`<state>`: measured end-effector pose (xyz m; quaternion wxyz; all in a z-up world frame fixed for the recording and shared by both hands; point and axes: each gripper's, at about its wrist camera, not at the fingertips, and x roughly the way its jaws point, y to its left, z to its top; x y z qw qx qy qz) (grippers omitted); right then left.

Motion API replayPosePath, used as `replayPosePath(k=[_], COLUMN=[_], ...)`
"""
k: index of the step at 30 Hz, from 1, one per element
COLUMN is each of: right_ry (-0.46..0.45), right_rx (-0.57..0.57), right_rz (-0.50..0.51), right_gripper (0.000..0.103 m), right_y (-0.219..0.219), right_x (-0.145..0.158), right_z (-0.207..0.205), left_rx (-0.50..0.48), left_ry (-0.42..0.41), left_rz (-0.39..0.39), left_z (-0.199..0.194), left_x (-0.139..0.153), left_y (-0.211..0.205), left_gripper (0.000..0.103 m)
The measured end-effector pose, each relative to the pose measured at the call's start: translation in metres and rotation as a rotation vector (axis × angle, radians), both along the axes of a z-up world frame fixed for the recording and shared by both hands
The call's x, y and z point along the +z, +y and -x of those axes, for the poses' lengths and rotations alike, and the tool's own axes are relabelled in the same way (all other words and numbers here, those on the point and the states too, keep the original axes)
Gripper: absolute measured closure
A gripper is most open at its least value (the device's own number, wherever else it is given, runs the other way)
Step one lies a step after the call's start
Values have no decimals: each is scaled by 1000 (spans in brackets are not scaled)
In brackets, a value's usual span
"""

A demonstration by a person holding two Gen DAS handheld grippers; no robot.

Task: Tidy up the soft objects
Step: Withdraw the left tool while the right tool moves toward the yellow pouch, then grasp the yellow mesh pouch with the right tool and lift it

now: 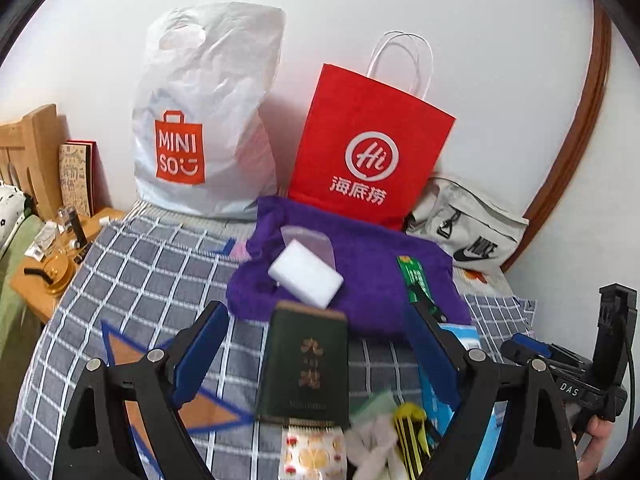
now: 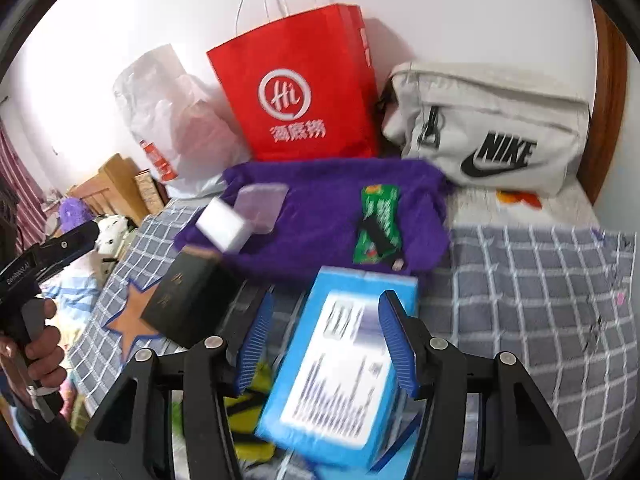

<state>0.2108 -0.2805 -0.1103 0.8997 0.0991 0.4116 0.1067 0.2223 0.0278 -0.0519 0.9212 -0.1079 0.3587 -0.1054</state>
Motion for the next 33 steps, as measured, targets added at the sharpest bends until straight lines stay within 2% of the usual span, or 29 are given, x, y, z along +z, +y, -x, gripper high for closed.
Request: replayPosePath(k=[3,6,8,11,15,19,22,29,33], right_ry=[10,-2,-32,-126,-181,-162,-85,-49,-16], right_rx=[5,-9,-5,-11,24,18,49,126,168], right_rz=[14,39,54,85,70,51,28,39,77], right_gripper=[47,47,38,31,30,30,30,30,30], right_y=[5,9,12,16,20,23,30,60,85], right_x=[-3,-3,-1,4,6,0,-11,-36,-51], right_z=[16,34,44,63,78,82,80,90,88], left_rx=[-10,-6,14,49,65,43,25,-38,-57], left_ry=[0,36,42,-59,-110,-102,-42,3,29], left_rz=[5,4,36,124,109,32,32,43,68], left_z=[17,27,35,53,65,69,68,69,69], left_x=[-2,-5,-9,-10,-7,-6,-15,-35,-46], left_y=[0,-1,3,14,18,12,11,7,7], left_gripper=[14,14,14,14,14,14,14,14,14])
